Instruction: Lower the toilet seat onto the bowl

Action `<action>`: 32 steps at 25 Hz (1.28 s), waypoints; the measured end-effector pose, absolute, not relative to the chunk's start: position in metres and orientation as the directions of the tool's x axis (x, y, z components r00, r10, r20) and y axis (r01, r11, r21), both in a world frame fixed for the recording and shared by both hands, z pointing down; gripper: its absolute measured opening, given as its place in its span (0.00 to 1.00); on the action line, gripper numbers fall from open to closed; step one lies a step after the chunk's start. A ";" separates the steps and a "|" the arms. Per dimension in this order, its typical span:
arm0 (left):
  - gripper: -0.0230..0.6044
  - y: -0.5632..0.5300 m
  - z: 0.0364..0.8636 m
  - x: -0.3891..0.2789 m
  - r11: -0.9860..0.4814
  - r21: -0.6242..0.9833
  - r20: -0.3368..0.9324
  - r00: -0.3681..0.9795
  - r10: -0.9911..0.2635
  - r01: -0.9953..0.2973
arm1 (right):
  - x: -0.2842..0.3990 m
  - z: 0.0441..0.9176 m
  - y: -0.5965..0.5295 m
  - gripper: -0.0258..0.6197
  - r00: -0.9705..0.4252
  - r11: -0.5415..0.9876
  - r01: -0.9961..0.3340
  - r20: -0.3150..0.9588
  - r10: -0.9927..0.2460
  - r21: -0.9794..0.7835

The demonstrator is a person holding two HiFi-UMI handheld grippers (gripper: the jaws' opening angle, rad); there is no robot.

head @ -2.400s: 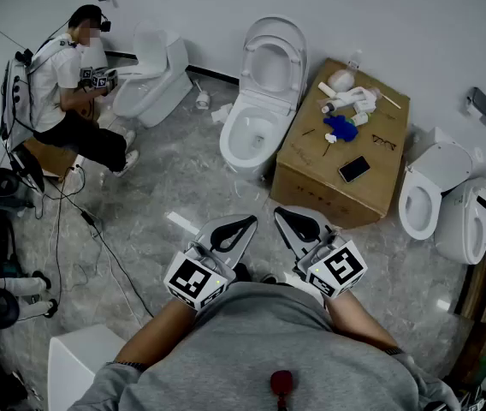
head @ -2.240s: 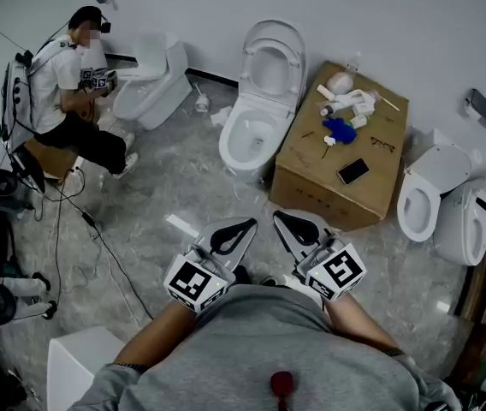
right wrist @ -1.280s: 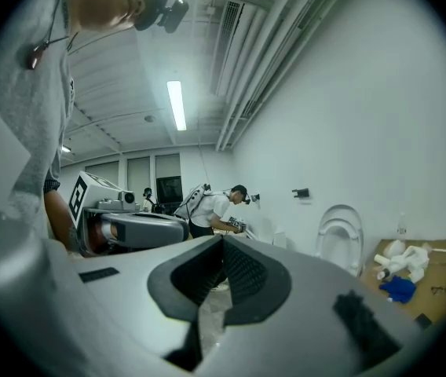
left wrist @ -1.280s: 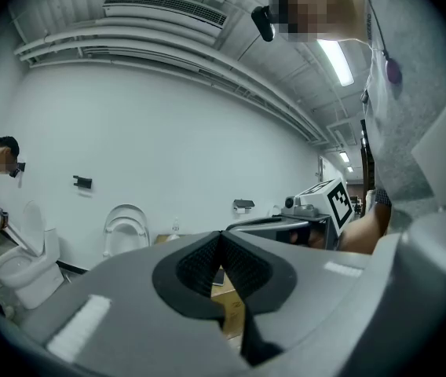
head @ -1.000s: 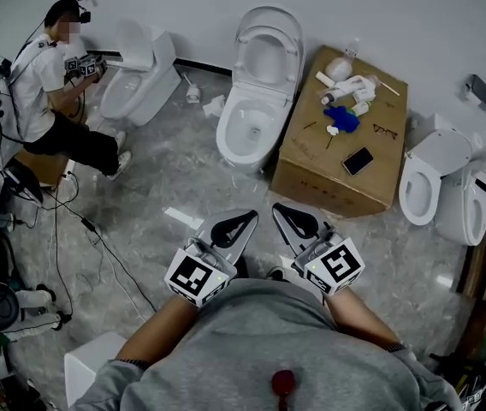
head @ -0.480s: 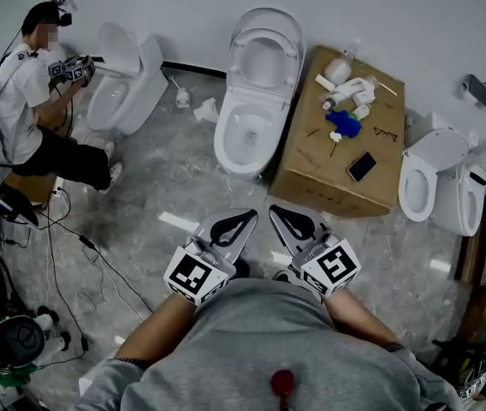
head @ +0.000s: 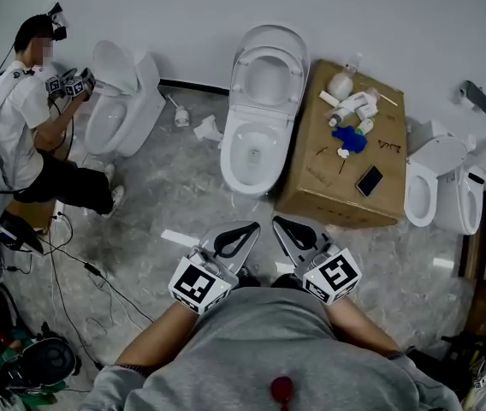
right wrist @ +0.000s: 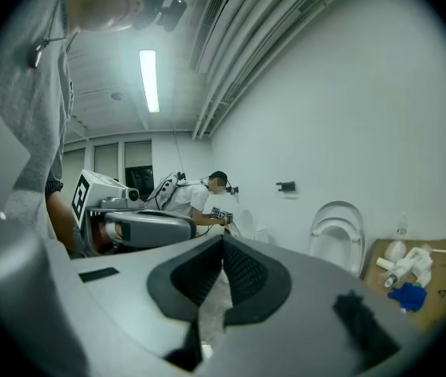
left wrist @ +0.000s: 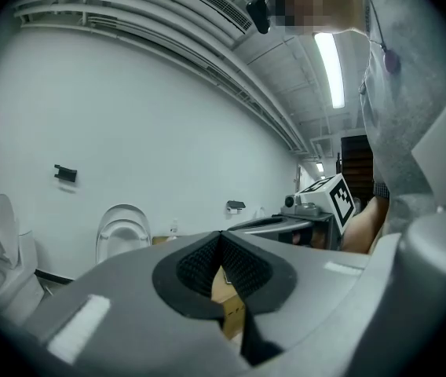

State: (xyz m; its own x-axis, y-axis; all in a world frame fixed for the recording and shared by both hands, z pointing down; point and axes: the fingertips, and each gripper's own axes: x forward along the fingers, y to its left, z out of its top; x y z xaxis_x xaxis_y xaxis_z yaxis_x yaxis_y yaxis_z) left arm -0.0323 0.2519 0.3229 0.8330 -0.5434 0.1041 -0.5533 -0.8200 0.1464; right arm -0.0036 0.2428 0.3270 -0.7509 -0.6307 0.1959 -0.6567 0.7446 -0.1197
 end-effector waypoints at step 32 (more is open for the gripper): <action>0.05 0.057 0.324 -0.004 -0.776 0.125 0.143 0.785 -0.603 -0.619 | 0.031 0.326 0.050 0.06 -0.787 0.780 -0.615 0.166 -0.595 -0.116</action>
